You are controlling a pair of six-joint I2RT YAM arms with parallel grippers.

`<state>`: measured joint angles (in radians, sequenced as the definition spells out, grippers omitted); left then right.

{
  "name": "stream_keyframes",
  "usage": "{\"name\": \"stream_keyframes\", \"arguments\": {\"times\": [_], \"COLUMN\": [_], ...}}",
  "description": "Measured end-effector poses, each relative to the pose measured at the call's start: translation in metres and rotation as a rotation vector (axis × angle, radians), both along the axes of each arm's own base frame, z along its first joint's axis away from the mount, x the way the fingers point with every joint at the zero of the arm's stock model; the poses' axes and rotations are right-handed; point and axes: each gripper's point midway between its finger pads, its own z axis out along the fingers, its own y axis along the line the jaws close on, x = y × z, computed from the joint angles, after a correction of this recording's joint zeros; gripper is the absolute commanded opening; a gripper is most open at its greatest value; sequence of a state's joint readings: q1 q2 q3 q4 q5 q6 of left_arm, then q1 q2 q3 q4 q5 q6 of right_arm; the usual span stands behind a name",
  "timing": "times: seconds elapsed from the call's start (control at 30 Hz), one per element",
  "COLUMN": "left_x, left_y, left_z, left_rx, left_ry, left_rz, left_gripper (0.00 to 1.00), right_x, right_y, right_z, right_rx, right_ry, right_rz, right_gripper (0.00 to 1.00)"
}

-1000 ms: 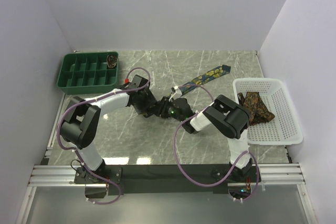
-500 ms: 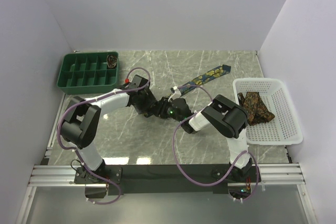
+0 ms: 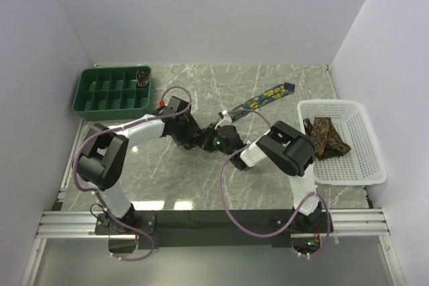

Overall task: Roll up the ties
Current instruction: Roll the tie

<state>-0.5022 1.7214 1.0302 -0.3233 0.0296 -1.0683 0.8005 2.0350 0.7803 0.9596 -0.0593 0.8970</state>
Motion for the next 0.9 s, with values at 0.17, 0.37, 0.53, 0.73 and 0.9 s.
{"name": "stream_keyframes", "arguments": {"times": [0.17,0.37,0.53,0.73,0.9], "left_x": [0.0,-0.008,-0.025,-0.045,-0.048], "left_y": [0.0,0.004,0.021,0.037,0.038], "left_z": [0.004,0.018,0.028,0.012,-0.001], "left_rx": [-0.028,-0.097,-0.131,-0.139,-0.155], "left_ry": [-0.036,-0.104,-0.162,-0.186,-0.19], "left_rz": [0.013,0.068,0.14,0.168,0.167], "left_gripper": [0.72,0.83,0.84,0.8,0.76], "right_x": [0.003,0.001,0.003,0.008,0.008], "right_y": [-0.004,-0.01,-0.016,-0.022,-0.022], "right_z": [-0.002,-0.01,-0.011,-0.012,-0.013], "right_rx": [0.022,0.065,0.115,0.15,0.157], "right_ry": [0.048,0.135,0.183,0.218,0.226], "right_rz": [-0.037,-0.071,-0.096,-0.115,-0.115], "right_gripper": [0.0,0.0,0.0,0.0,0.0]}}
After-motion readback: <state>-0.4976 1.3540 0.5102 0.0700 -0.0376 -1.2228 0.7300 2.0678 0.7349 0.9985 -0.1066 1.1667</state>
